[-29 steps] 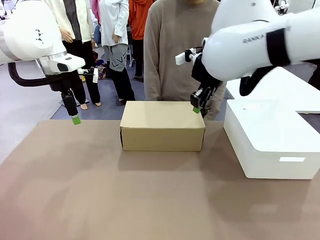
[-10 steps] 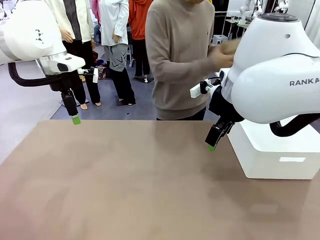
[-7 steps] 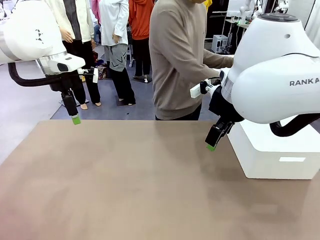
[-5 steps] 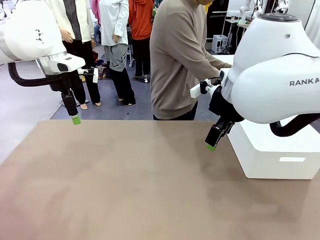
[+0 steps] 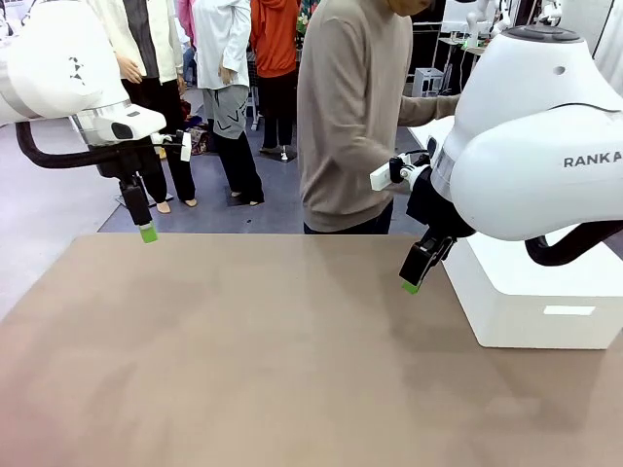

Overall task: Pack the shoes into the box.
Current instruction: Press down on the lid of the Shoes Box.

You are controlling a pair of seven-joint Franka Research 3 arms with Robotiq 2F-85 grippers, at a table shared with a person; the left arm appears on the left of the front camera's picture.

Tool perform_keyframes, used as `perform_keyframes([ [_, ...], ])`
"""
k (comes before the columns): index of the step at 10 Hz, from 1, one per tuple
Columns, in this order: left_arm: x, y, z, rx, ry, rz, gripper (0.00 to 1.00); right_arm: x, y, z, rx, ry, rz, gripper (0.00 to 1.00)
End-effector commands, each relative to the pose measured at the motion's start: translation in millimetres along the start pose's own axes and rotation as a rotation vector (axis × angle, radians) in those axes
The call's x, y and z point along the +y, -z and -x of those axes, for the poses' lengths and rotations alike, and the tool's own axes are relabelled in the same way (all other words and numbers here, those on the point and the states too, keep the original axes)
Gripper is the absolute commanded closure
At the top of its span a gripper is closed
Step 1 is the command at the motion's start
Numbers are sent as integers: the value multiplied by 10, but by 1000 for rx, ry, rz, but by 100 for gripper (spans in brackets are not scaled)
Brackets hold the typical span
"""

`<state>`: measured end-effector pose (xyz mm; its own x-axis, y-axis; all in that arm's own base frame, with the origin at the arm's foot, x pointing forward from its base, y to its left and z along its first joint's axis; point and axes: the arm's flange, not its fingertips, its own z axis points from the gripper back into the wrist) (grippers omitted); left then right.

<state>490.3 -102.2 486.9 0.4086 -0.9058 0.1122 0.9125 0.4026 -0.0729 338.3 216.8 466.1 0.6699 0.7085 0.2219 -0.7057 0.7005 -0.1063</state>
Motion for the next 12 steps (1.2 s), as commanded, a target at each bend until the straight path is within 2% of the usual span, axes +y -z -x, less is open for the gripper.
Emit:
perform_keyframes([
  [1, 1, -19, 28, -17, 15, 12, 0, -13, -16, -11, -3, 0, 3, 0],
  [12, 1, -19, 28, -17, 15, 12, 0, -13, -16, -11, -3, 0, 3, 0],
])
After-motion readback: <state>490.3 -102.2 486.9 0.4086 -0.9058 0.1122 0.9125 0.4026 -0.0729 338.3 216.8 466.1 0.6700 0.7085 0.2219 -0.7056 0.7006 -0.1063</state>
